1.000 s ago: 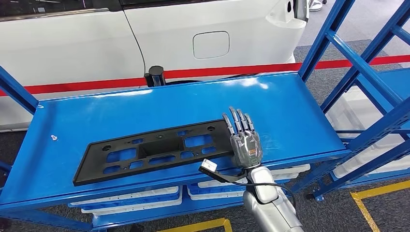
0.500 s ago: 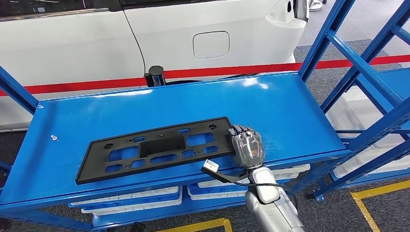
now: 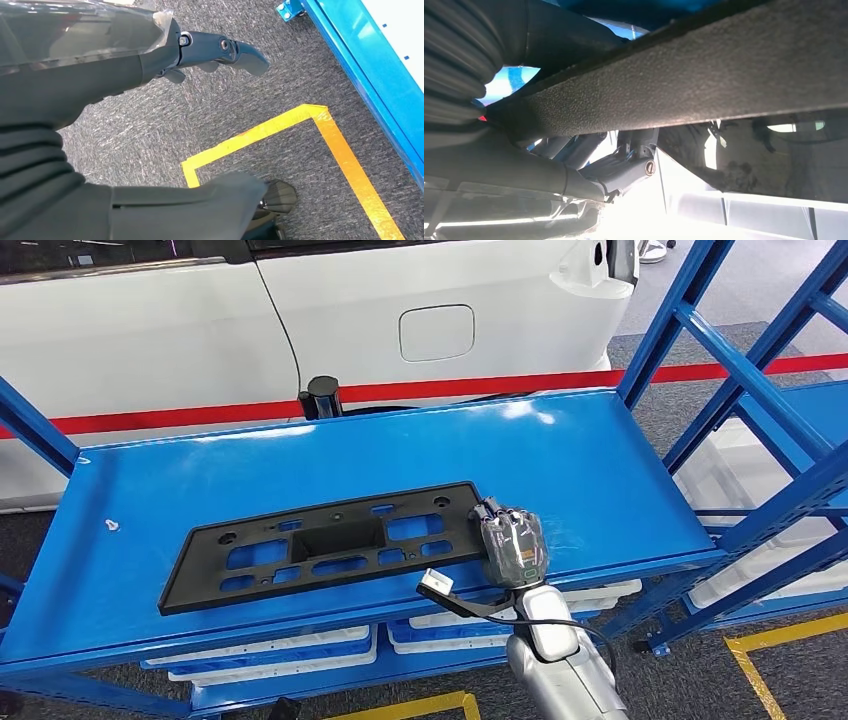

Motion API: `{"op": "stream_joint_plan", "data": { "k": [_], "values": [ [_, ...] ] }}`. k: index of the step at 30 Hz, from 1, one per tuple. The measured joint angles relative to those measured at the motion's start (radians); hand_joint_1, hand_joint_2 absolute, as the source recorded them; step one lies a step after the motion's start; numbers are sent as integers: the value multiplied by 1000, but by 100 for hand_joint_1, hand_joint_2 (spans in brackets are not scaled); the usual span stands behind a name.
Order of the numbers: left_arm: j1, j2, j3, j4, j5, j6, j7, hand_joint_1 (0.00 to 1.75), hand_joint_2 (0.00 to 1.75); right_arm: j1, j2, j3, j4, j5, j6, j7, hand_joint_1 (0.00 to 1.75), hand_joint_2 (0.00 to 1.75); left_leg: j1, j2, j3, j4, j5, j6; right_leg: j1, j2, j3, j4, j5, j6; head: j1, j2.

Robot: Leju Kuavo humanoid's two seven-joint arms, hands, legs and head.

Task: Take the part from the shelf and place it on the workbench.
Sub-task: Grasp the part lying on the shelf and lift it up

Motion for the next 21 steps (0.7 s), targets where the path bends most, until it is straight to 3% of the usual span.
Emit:
{"op": "stream_joint_plan", "data": {
  "k": [21],
  "values": [
    [-1, 0, -23, -9, -14, 35, 33, 0, 175, 54, -7, -5, -100, 41, 0, 49, 175, 175, 0, 0, 0, 0, 0, 0, 0, 0, 0, 0, 0, 0, 0, 0]
  ]
}}
